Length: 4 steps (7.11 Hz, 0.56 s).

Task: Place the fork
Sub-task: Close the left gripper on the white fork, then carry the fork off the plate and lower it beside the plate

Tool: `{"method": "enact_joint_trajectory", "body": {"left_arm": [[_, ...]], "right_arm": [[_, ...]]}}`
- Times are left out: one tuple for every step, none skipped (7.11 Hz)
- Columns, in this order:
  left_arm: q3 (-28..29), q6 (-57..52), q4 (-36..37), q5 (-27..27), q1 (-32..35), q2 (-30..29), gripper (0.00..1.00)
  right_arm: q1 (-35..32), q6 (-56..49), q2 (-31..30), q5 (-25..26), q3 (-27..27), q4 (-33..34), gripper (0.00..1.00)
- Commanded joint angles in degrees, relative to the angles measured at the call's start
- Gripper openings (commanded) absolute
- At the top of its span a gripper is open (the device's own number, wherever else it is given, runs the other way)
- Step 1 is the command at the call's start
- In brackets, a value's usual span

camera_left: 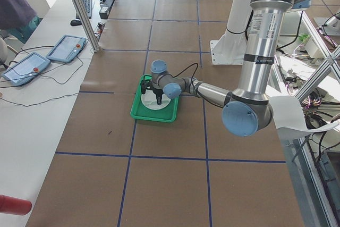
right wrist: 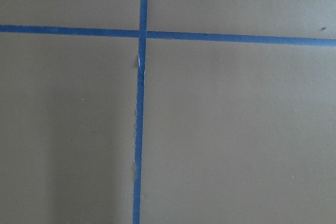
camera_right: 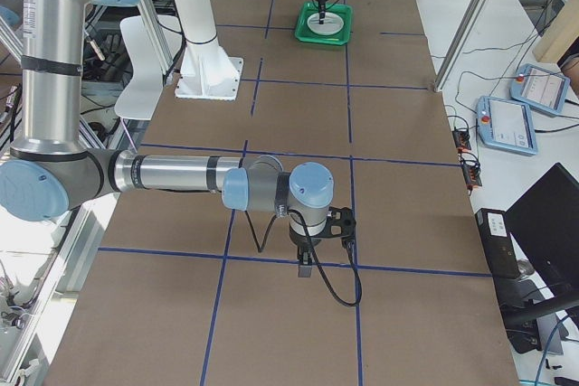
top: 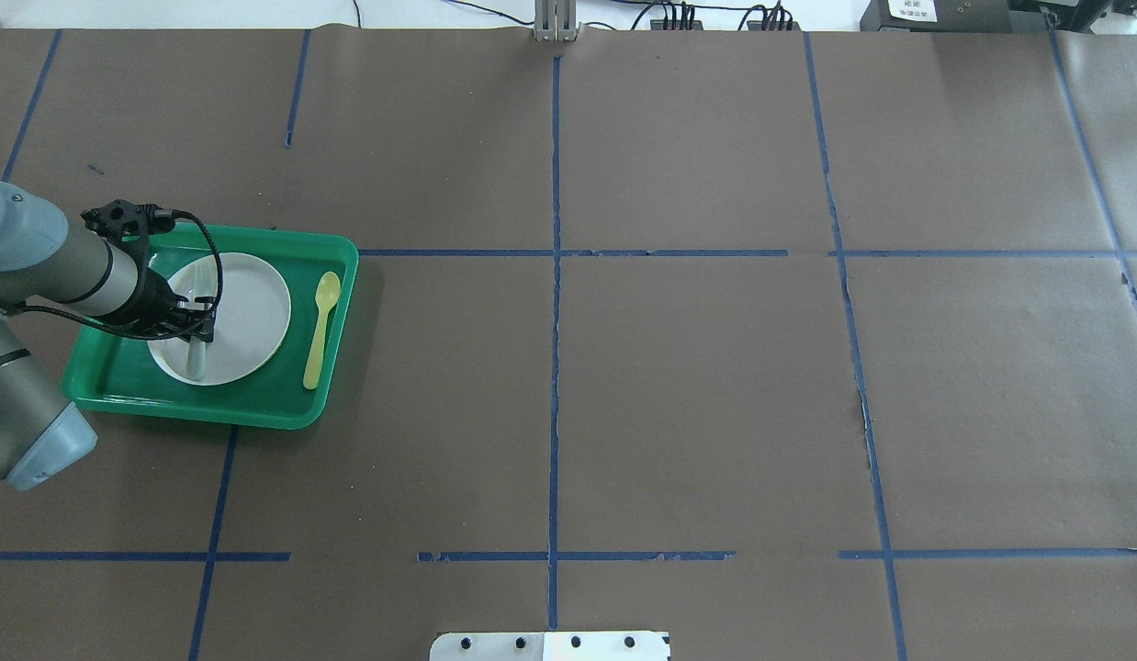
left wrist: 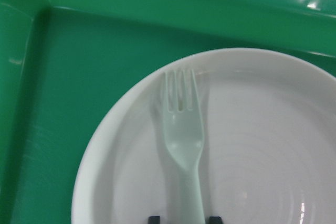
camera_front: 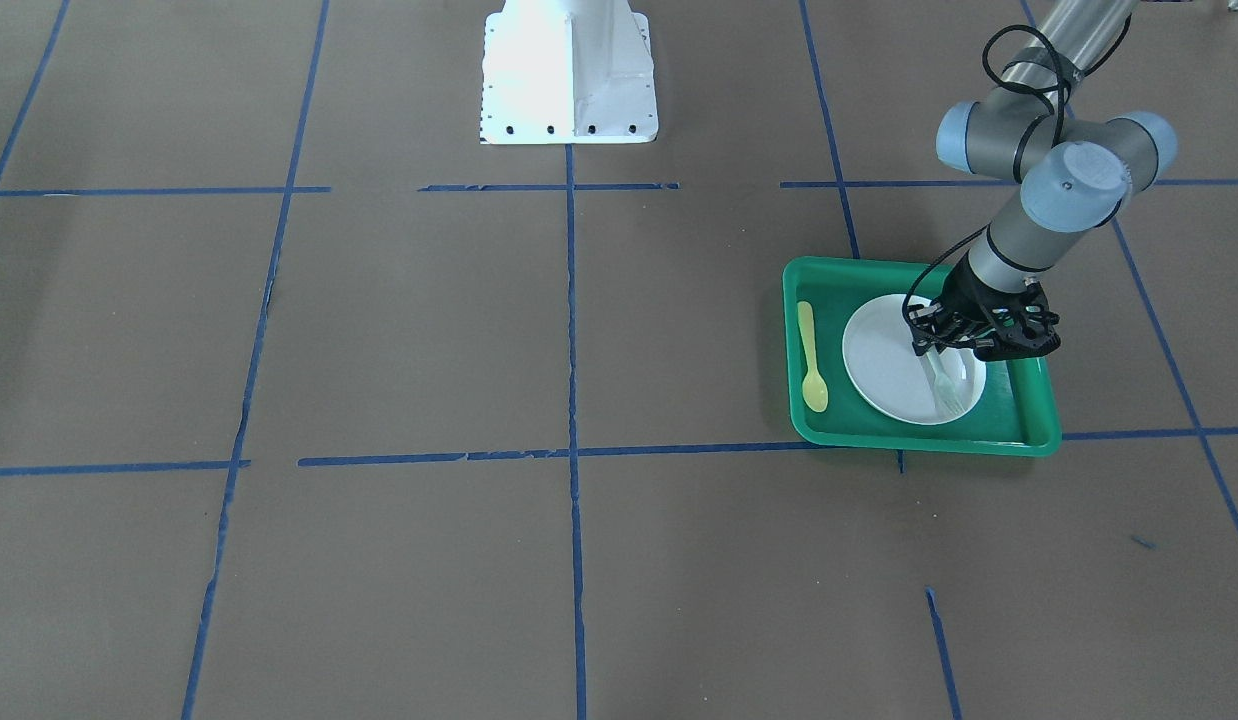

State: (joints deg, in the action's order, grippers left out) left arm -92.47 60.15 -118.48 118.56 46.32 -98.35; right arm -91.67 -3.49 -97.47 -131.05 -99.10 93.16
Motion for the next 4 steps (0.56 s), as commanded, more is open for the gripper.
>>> {"method": "enact_joint_trajectory", "body": {"left_arm": [[-0.3,0.2,0.0,0.0,0.0,0.1,0.0],[-1.3,-0.1,0.0,0.4,0.3,0.1,0.0],[-4.2,-0.5,0.3,0.7,0.4,0.9,0.0],[-5.7,-0.6,0.4,0.8,0.7,1.7,0.0]], "right_arm": [[0.0,0.0,0.0,0.0,0.0,0.0,1.0],[0.0,0.0,0.0,0.0,0.0,0.0,1.0],[0.0,0.0,0.0,0.0,0.0,0.0,1.0],[0.0,0.0,0.0,0.0,0.0,0.0,1.0]]}}
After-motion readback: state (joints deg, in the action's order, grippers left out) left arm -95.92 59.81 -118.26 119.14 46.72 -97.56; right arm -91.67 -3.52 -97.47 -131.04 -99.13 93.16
